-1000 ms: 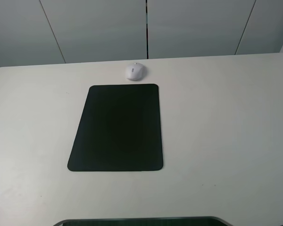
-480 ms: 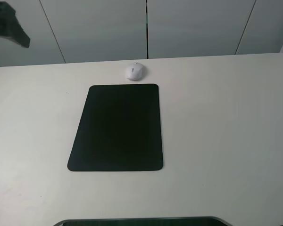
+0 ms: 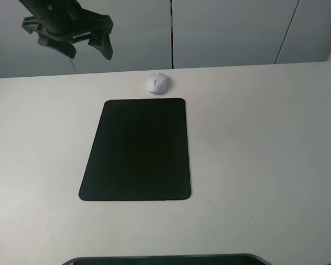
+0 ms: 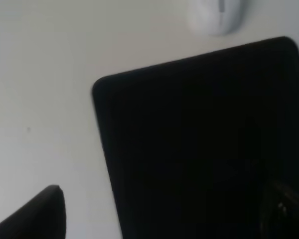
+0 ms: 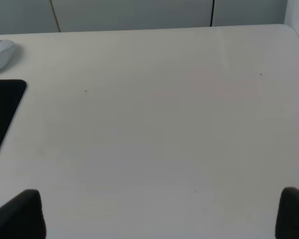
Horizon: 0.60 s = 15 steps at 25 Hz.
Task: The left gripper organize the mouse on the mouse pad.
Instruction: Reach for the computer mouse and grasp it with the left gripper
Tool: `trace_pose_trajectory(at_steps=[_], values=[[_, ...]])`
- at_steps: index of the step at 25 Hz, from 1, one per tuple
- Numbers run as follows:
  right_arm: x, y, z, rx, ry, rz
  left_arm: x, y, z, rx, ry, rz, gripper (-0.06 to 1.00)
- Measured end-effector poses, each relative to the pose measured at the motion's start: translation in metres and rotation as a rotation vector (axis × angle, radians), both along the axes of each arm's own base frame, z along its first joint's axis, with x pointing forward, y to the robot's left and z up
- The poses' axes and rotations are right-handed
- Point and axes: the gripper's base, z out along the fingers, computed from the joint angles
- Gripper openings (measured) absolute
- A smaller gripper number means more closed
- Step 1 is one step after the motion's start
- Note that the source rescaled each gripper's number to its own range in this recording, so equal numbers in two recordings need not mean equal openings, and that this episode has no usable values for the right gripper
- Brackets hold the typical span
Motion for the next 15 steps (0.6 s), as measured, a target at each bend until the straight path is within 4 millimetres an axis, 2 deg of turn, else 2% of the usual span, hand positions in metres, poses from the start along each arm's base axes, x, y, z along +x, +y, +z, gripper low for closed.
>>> trace_pose_trajectory(at_steps=[4,10,15], values=[[0.0,0.0,0.0,0.0,0.0,0.0,0.023,-0.022,-0.024,0.017,0.037,-0.022,1.0],[0.0,0.0,0.0,0.0,0.0,0.0,0.058,-0.041,-0.059,0.029,0.072,-0.023,1.0],[0.0,0.0,0.0,0.0,0.0,0.0,0.083,-0.05,-0.065,0.029,0.04,0.009,1.0]])
